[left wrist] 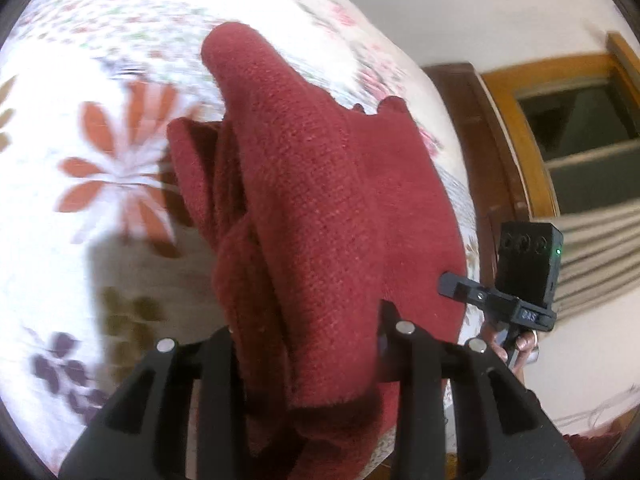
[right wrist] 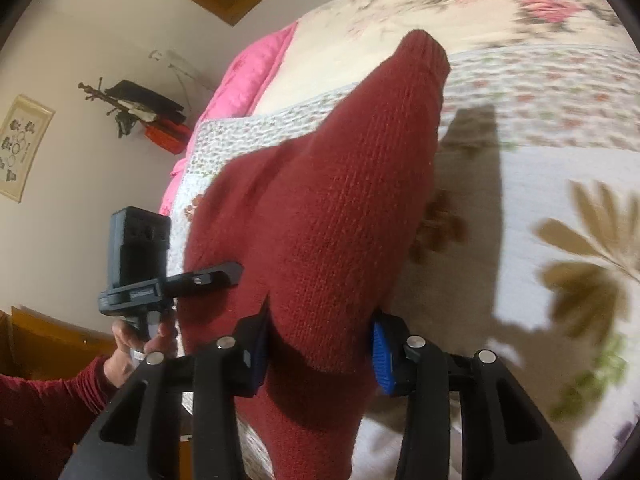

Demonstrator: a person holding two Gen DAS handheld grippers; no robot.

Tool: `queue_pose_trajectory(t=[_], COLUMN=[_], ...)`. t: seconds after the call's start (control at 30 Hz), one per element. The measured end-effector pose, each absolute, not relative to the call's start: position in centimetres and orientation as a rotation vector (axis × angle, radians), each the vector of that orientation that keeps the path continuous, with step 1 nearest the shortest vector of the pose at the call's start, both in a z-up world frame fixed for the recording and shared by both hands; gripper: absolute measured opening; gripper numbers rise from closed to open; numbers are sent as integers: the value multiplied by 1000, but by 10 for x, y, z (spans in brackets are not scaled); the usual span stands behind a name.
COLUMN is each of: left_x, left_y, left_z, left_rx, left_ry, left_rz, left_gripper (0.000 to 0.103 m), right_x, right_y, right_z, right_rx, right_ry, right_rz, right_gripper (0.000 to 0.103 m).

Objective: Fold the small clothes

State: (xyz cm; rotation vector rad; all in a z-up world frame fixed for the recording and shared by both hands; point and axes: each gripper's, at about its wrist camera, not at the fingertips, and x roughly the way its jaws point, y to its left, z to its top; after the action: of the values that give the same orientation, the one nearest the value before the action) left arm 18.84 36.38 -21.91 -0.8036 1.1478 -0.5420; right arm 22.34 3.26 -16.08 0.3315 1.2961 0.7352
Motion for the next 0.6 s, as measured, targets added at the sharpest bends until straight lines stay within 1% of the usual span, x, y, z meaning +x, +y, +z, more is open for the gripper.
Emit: queue_pose_trajectory(t=[0.1, 0.2, 0.3, 0.4, 0.47, 0.57, 0.6], left_x=[189, 188, 184, 178, 176, 172, 170], left_y=[326, 290, 268, 262, 263, 269, 268], left_z=[-227, -251, -278, -292, -296, -292, -288], left_rx=[-785, -710, -640, -622, -637, -615, -612], left_ry=[1179, 1236, 1288, 1269, 1267, 1275, 1280], left_rz=[-554, -532, -465, -419, -392, -356, -344], left_gripper=[32, 32, 33, 35, 36, 40, 42], right_x=[217, 212, 208, 205, 206, 208, 208], right_y=[-6, -36, -45, -47, -45, -36, -35], right_z=[-169, -201, -239, -256, -260, -258, -255], right_rx=[342, 346, 317, 347, 332, 310, 299], right_ry=[1316, 1379, 1444, 1434, 1427, 1430, 1430], right_rz=[693, 633, 590, 610, 614, 618, 618], right_gripper=[43, 43, 43, 44, 45, 52, 57])
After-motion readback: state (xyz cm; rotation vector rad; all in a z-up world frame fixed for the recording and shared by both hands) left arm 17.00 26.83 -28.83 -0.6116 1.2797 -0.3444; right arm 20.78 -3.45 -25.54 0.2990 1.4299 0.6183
